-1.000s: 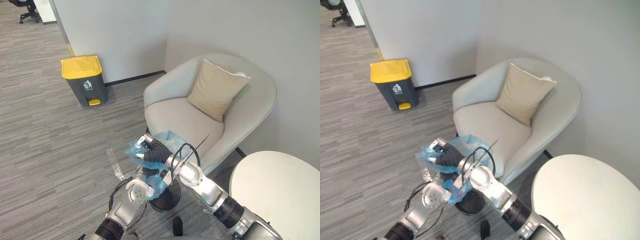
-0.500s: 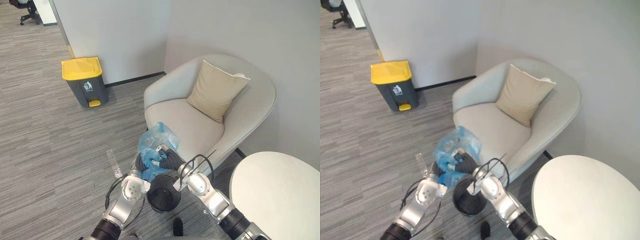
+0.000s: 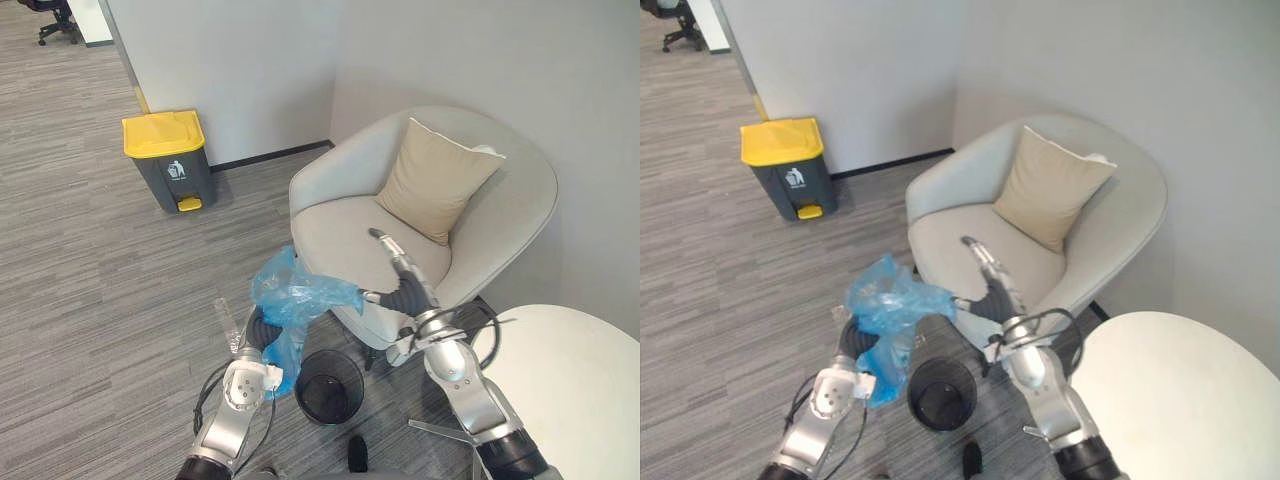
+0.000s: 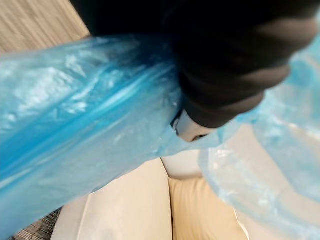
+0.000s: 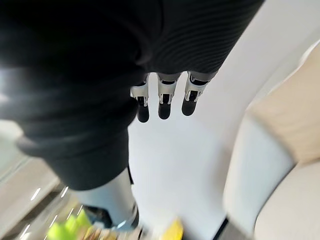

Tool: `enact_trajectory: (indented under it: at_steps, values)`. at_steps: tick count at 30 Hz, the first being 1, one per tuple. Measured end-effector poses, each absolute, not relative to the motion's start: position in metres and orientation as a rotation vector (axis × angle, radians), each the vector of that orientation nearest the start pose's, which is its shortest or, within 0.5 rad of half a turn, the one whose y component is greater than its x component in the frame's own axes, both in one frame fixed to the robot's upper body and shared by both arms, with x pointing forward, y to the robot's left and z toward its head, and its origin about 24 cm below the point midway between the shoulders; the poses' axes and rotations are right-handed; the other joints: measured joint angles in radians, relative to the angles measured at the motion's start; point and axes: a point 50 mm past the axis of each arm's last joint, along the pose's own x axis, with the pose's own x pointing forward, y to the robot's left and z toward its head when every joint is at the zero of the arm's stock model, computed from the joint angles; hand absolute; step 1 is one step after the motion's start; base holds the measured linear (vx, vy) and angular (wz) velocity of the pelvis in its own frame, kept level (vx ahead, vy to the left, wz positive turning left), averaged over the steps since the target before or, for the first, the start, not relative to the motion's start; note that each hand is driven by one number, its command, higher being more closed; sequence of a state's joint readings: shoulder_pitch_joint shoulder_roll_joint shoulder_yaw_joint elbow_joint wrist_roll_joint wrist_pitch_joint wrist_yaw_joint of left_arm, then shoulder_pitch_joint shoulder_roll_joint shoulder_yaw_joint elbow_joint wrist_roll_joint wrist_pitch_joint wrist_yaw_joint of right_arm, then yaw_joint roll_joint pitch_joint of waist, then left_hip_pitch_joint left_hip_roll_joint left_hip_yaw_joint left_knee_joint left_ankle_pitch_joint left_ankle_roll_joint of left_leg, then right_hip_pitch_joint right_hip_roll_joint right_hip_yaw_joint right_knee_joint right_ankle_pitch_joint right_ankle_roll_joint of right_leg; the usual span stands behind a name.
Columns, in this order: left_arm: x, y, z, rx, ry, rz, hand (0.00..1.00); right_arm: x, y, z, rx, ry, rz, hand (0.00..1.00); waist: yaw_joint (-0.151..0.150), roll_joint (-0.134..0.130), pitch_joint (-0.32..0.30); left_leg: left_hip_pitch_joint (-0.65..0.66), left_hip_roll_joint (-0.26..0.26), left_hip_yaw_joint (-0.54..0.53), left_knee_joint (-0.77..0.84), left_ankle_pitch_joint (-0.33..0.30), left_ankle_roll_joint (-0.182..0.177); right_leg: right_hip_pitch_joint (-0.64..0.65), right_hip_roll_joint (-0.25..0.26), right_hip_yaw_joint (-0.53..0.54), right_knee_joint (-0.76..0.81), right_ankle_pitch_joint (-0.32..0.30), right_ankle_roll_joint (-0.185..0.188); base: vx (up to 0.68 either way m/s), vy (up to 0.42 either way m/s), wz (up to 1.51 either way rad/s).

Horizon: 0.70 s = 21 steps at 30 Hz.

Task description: Gather rubbish on tea table into small bin, then transfer packed bag to large trash can.

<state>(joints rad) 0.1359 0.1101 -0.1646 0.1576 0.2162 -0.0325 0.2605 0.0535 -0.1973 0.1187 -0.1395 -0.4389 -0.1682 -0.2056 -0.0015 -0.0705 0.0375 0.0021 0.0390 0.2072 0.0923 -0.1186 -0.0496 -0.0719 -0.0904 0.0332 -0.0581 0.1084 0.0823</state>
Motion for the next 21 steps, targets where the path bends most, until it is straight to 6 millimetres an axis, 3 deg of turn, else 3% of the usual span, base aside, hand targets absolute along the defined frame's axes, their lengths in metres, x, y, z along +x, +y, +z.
enact_trajectory:
  at_steps: [3, 7, 9, 12, 15, 21]
  values:
    - [0.204, 0.162, -0.027, 0.302, 0.256, 0.148, 1.00, 0.228, -0.170, 0.058, -0.506, -0.208, -0.143, 0.00, -0.004, 0.009, -0.002, 0.000, -0.002, -0.001, -0.003, 0.000, 0.000, 0.000, -0.003, 0.003, 0.000, -0.002, 0.002, 0.00, 0.000, 0.00]
    - [0.192, 0.182, -0.049, 0.233, 0.376, 0.249, 1.00, 0.215, -0.190, 0.000, -0.332, 0.095, -0.237, 0.00, -0.004, 0.016, -0.005, 0.000, -0.002, -0.002, -0.002, 0.000, 0.000, 0.001, -0.003, -0.003, -0.002, -0.002, 0.001, 0.00, 0.000, 0.00]
    - [0.178, 0.196, -0.070, 0.175, 0.492, 0.321, 1.00, 0.197, -0.203, -0.038, -0.260, 0.301, -0.287, 0.00, -0.001, 0.028, -0.012, 0.000, -0.003, -0.006, -0.002, 0.000, 0.000, 0.004, -0.003, -0.008, -0.005, -0.002, 0.001, -0.01, -0.009, 0.04]
    - [0.157, 0.209, -0.093, 0.137, 0.625, 0.389, 1.00, 0.171, -0.214, -0.077, -0.192, 0.515, -0.335, 0.00, 0.000, 0.036, -0.013, 0.019, -0.002, -0.013, -0.004, 0.000, 0.000, 0.030, -0.004, -0.019, -0.016, -0.003, 0.001, 0.00, -0.007, 0.07]
    - [0.134, 0.214, -0.114, 0.093, 0.762, 0.429, 1.00, 0.149, -0.215, -0.103, -0.151, 0.676, -0.346, 0.00, 0.005, 0.037, -0.016, 0.045, 0.000, -0.012, -0.014, 0.001, -0.001, 0.053, -0.003, -0.022, -0.017, -0.008, -0.004, 0.00, -0.006, 0.02]
    - [0.097, 0.212, -0.140, 0.067, 0.958, 0.462, 1.00, 0.119, -0.210, -0.133, -0.137, 0.881, -0.334, 0.00, 0.010, 0.037, -0.016, 0.070, 0.000, 0.006, -0.043, 0.006, -0.007, 0.057, -0.006, -0.010, -0.016, -0.012, -0.005, -0.04, -0.014, -0.07]
